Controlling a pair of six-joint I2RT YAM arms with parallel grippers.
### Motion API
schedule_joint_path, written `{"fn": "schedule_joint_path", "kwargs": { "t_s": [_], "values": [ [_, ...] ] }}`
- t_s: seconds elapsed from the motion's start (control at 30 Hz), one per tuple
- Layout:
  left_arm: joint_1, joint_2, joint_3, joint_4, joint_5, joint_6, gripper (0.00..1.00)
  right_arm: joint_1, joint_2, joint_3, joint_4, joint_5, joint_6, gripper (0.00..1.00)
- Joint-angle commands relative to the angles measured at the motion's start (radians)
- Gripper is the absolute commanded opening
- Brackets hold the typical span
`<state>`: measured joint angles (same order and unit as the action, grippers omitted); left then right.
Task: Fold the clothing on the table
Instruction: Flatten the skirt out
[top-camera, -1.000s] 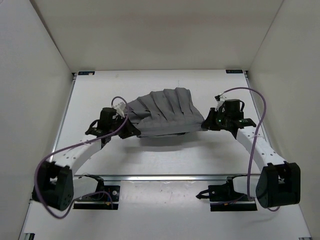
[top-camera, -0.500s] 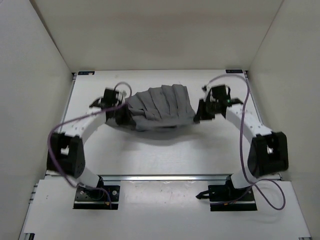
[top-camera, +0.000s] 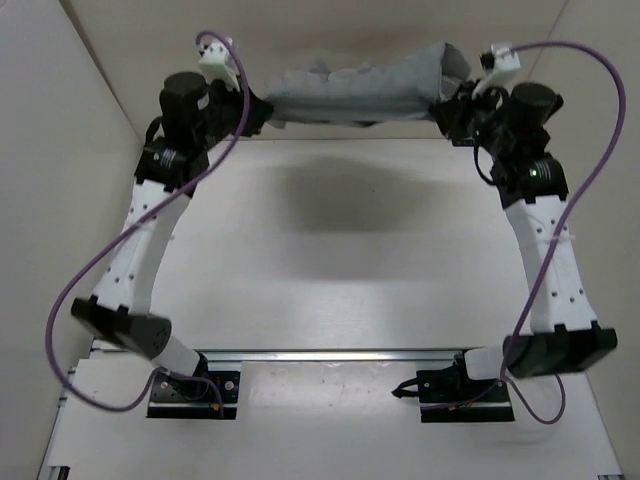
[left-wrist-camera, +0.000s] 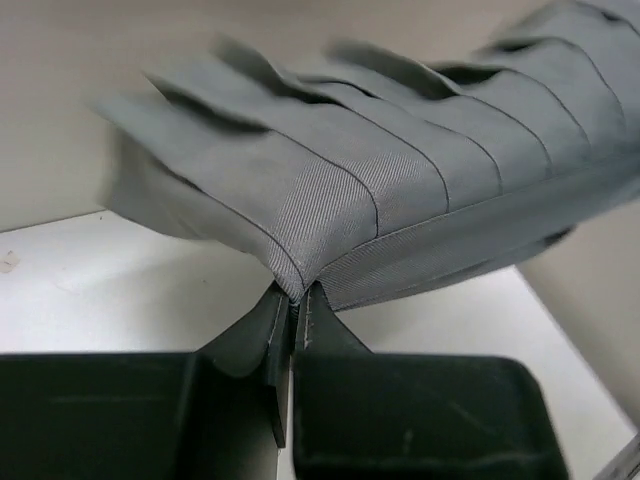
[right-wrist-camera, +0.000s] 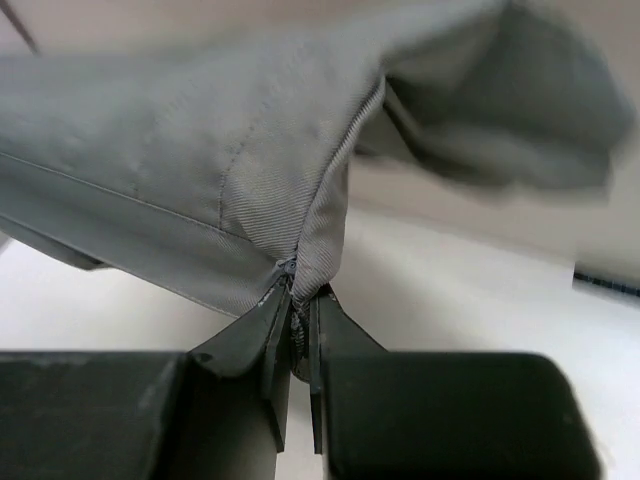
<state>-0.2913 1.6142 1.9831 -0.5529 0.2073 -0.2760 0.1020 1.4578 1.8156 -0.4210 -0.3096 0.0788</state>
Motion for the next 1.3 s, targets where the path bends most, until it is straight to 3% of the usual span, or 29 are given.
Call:
{"fn": "schedule_joint_path", "kwargs": {
  "t_s": [0.0,0.07,0.2,0.33,0.43,0.53,0.8,0.9,1.03,1.13,1.27],
  "values": [
    [-0.054,-0.072,-0.249,-0.005,-0.255,0.170,0.00,-0.097,-0.091,-0.301,0.051,0.064,-0.031,0.00],
    [-0.080,-0.123,-0.389,-0.019,-0.244,0.163,0.00,-0.096,-0.157,-0.518,0.027,0.082,-0.031,0.00],
    [-0.117,-0.304,-0.830,-0.016,-0.218,0.077,0.00,-0.001,-0.335,-0.842,-0.074,0.113,0.045,0.00],
    [-0.114,-0.488,-1.049,-0.111,-0.126,-0.008,0.00,0.054,-0.462,-0.969,-0.165,0.037,0.173,0.00],
    [-0.146,-0.559,-1.066,-0.185,-0.147,-0.035,0.00,0.142,-0.502,-0.987,-0.197,0.058,0.225,0.00],
    [-0.112,-0.557,-1.047,-0.209,-0.094,-0.045,0.00,0.127,-0.472,-0.974,-0.188,0.008,0.230,0.00],
    [0.007,-0.337,-1.020,0.048,0.026,-0.085,0.00,0.059,-0.245,-0.907,-0.072,-0.057,0.188,0.00],
    [-0.006,-0.234,-0.966,0.102,0.023,-0.068,0.00,0.059,-0.195,-0.872,-0.023,-0.068,0.187,0.00],
    [-0.008,-0.073,-0.751,0.097,-0.014,-0.025,0.00,0.009,-0.088,-0.703,-0.013,-0.025,0.138,0.00],
    [0.023,0.037,-0.519,0.090,-0.031,-0.020,0.00,-0.057,0.051,-0.460,-0.045,-0.051,0.104,0.00],
    [0.031,0.177,-0.049,-0.007,-0.095,0.035,0.00,-0.088,0.209,0.042,-0.153,-0.022,0.033,0.00]
  ]
}}
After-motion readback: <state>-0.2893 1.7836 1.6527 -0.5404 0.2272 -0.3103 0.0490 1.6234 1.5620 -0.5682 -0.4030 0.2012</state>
